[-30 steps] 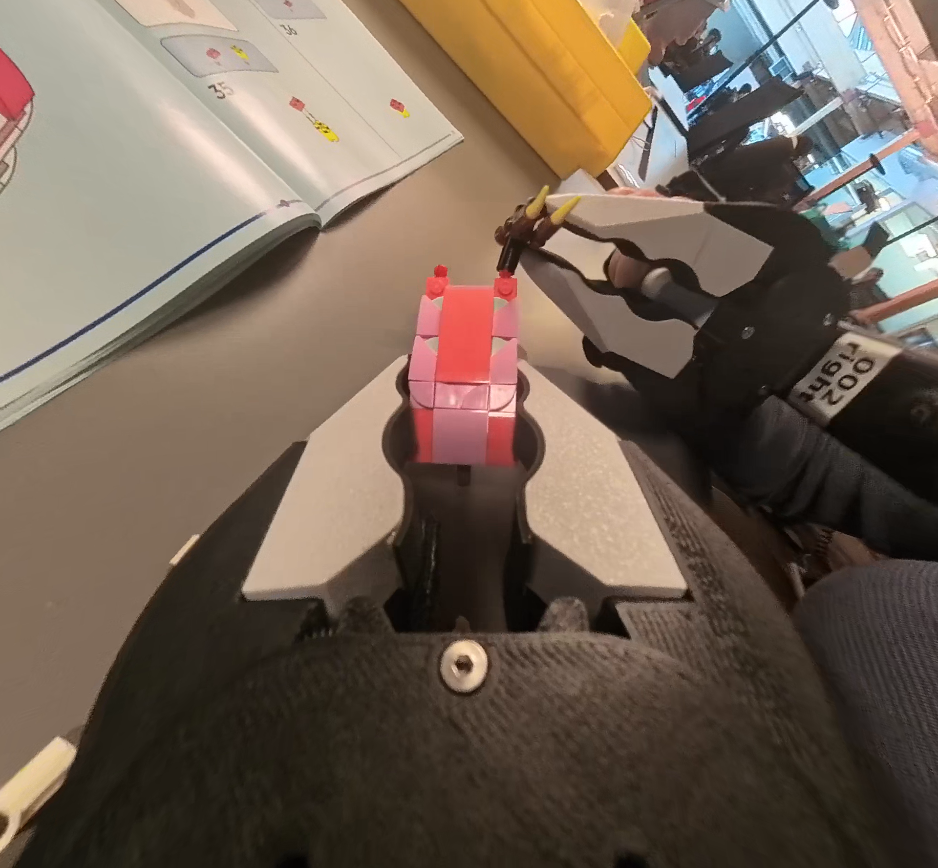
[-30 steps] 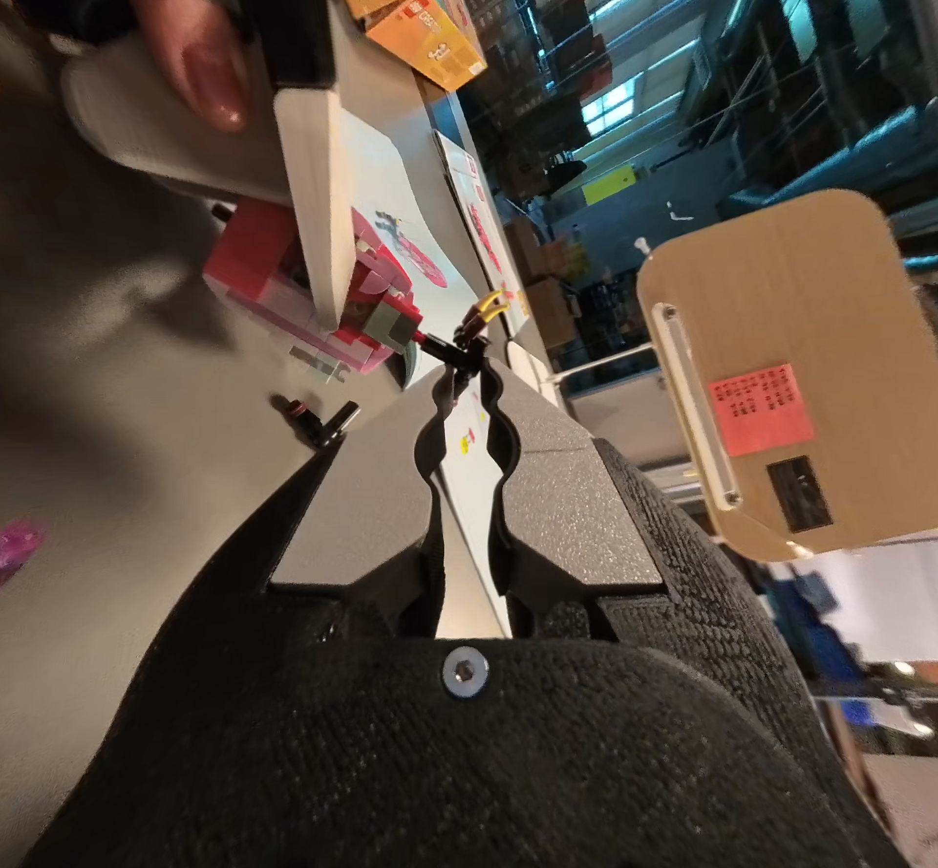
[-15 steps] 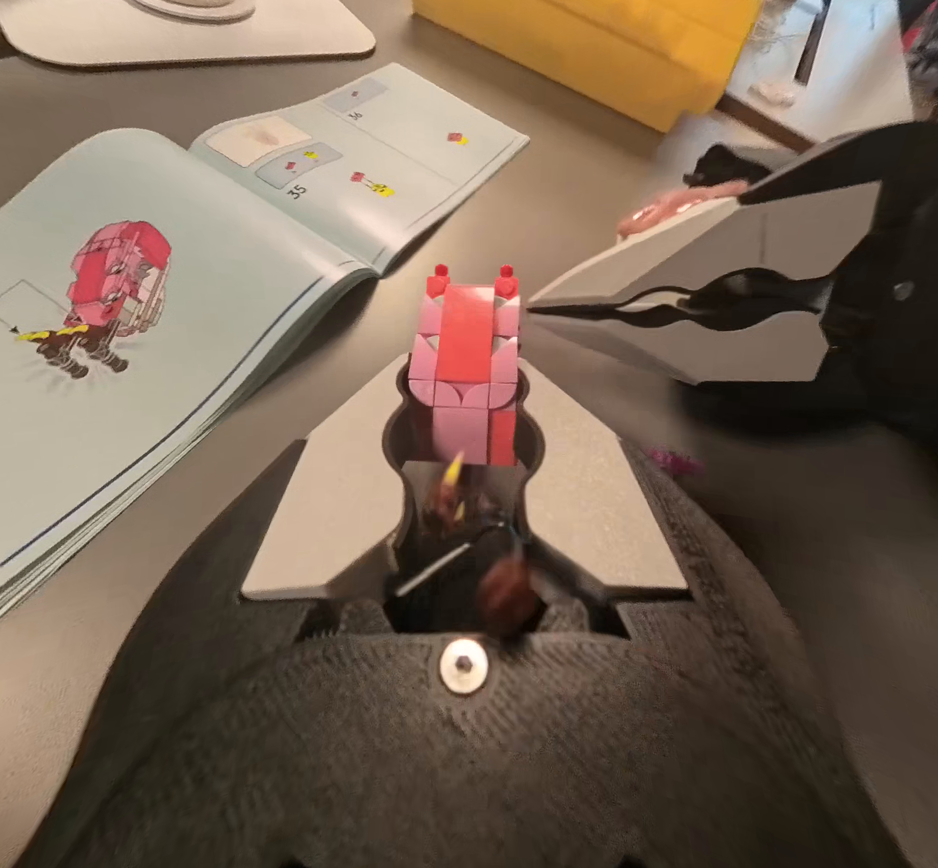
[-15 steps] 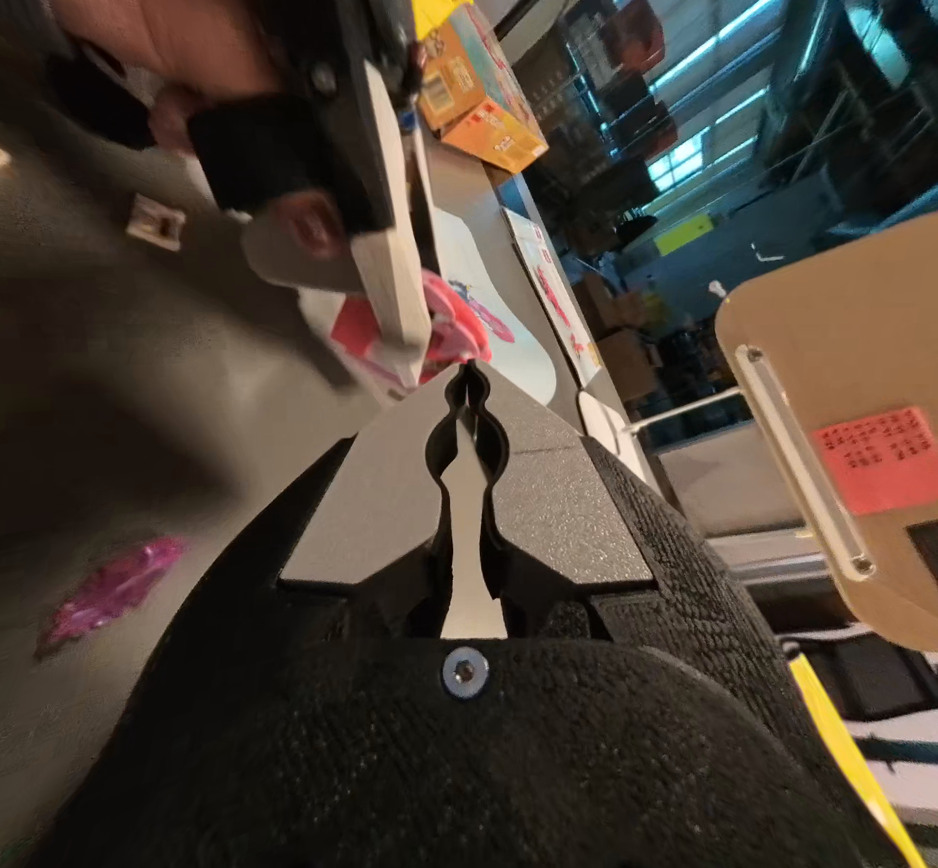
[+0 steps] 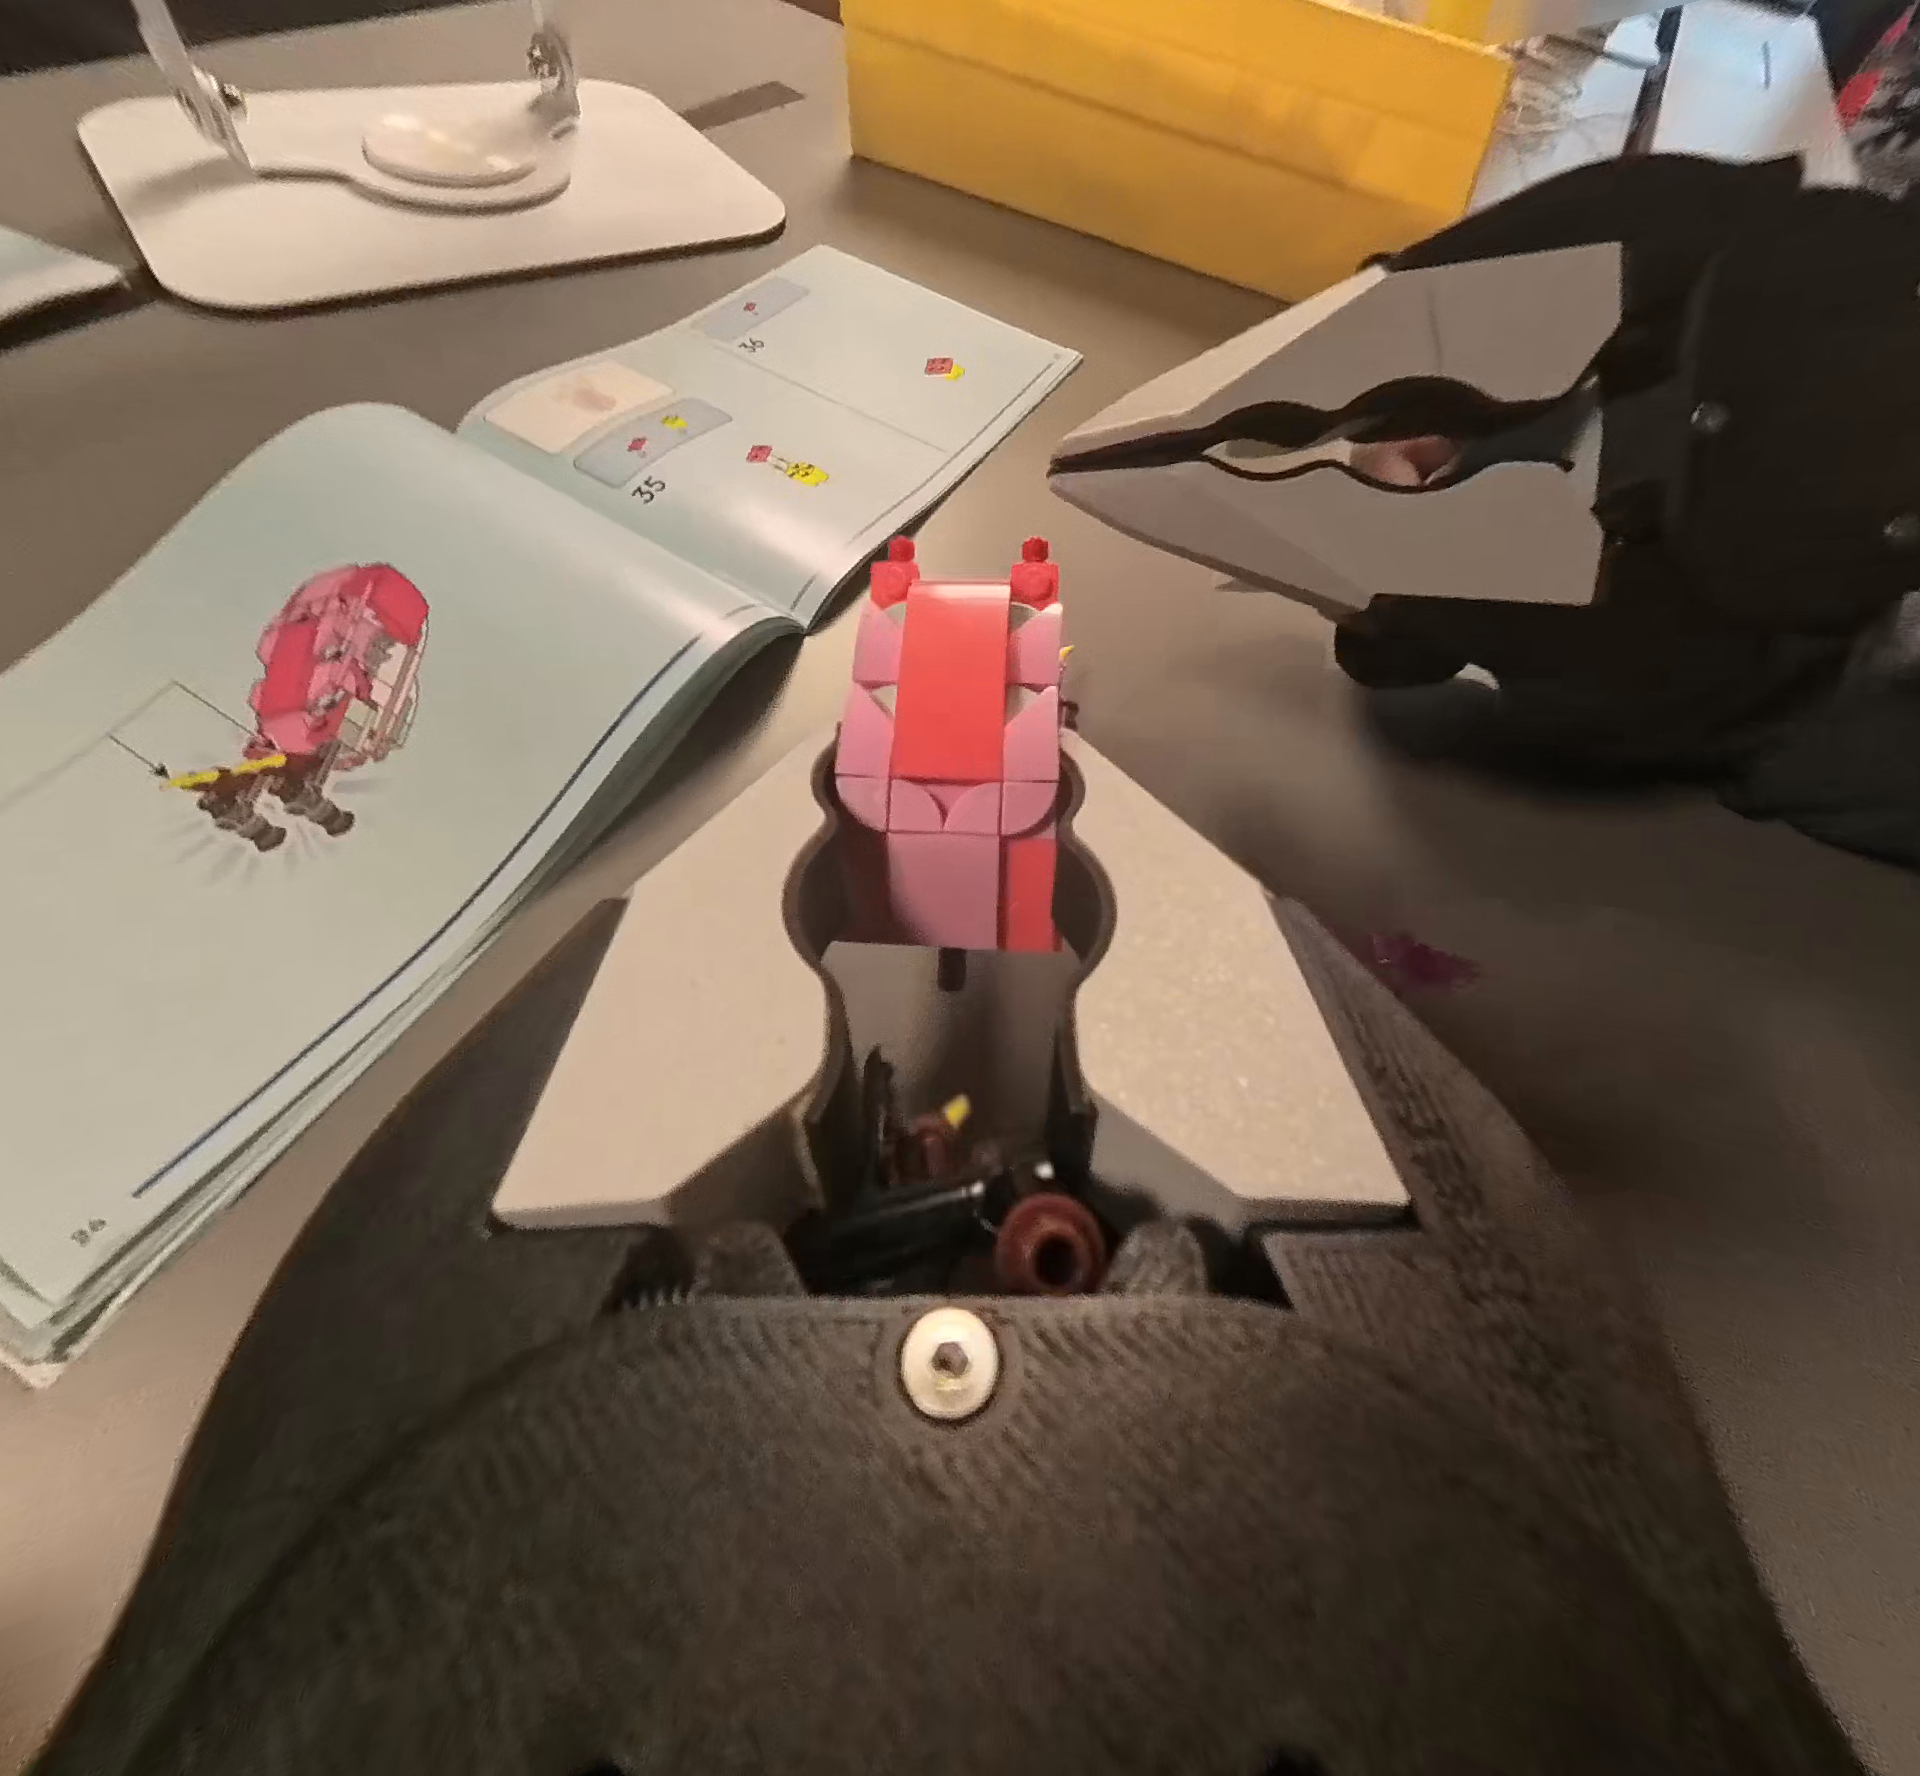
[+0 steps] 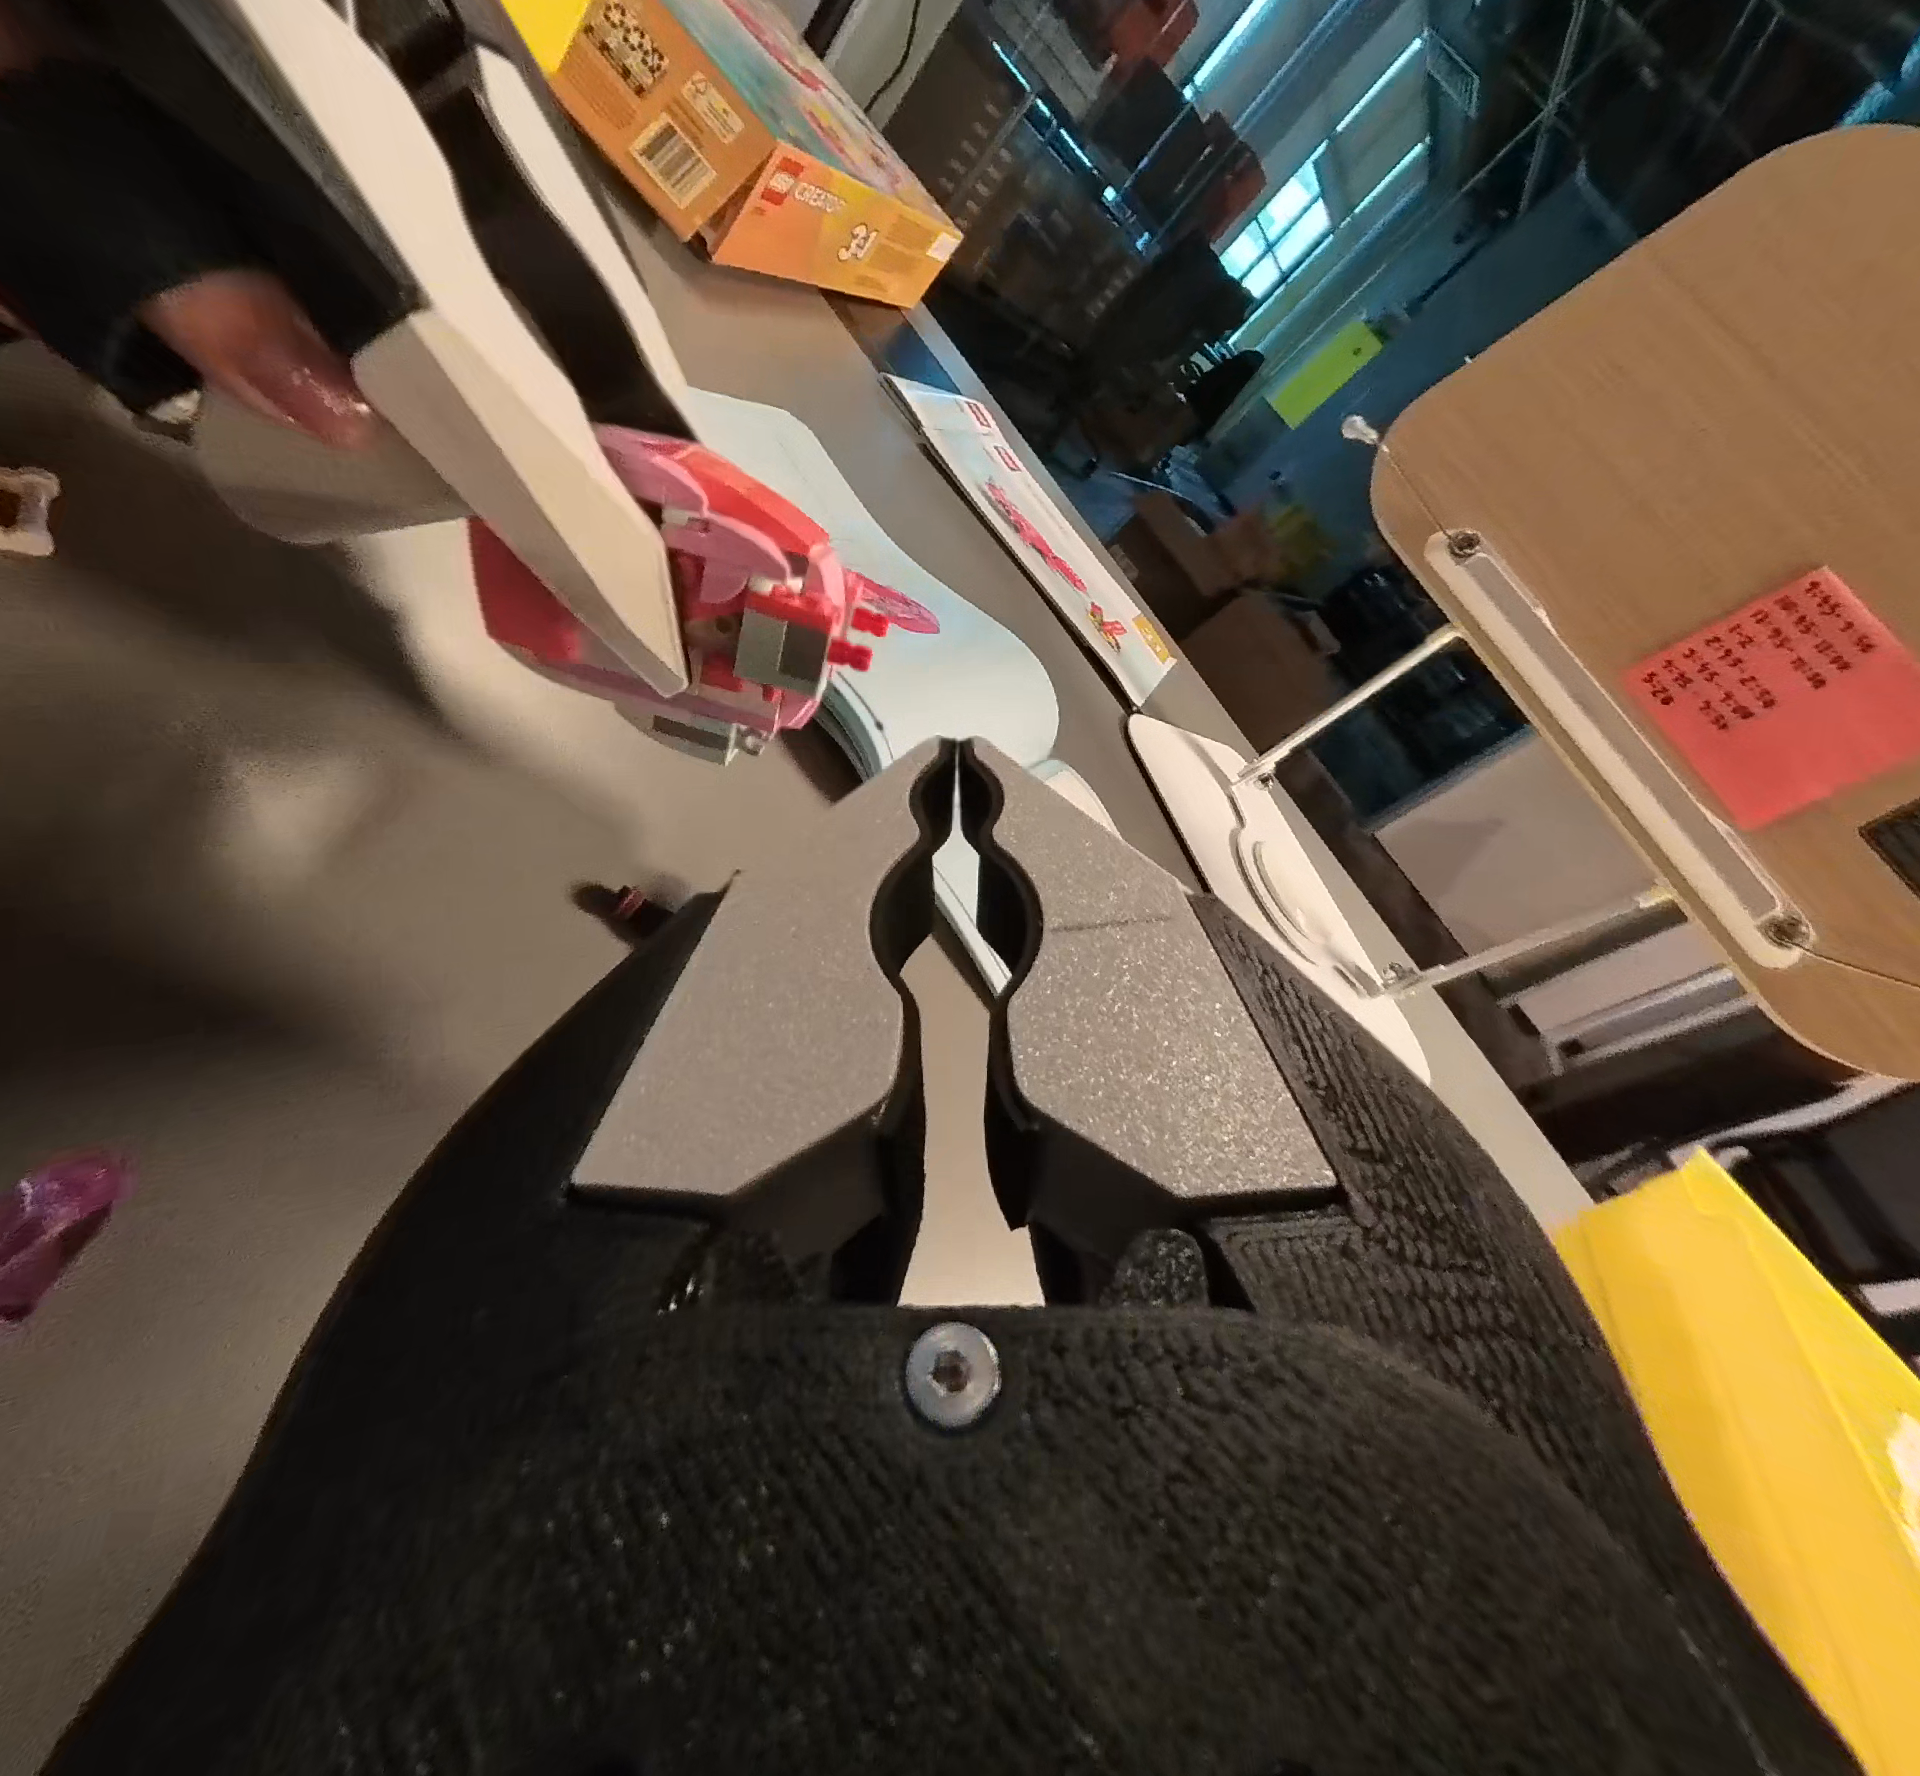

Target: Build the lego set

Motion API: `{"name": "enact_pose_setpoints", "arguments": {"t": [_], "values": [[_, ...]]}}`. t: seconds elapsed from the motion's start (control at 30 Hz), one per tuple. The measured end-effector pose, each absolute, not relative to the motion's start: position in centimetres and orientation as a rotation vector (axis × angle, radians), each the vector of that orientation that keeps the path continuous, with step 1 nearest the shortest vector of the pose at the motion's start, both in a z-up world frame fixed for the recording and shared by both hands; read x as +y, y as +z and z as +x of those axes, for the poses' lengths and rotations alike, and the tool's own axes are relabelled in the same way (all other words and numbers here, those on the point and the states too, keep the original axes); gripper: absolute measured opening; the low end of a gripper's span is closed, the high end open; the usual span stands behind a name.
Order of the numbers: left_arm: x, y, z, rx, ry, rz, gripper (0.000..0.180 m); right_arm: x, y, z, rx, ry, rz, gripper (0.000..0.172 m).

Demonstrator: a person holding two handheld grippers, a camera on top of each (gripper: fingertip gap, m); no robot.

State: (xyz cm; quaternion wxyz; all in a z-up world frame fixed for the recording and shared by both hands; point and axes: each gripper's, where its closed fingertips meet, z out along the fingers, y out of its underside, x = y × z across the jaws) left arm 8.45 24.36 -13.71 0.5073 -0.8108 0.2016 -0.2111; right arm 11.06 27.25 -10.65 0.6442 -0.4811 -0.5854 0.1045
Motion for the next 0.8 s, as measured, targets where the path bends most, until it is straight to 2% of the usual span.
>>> {"name": "enact_pose_setpoints", "arguments": {"t": [0.2, 0.53, 0.8], "values": [[24.2, -13.8, 9.2, 0.629, -0.371, -1.910, 0.034, 24.3, -9.1, 10.5, -1.352, 0.507, -1.029, 0.010], [24.5, -13.9, 7.9, 0.732, -0.166, -1.887, 0.034, 24.6, -7.7, 11.2, -1.258, 0.681, -1.071, 0.026], [23.5, -16.5, 9.2, 0.771, -0.381, -2.064, 0.035, 24.8, -8.7, 10.9, -1.293, 0.656, -1.097, 0.026]]}}
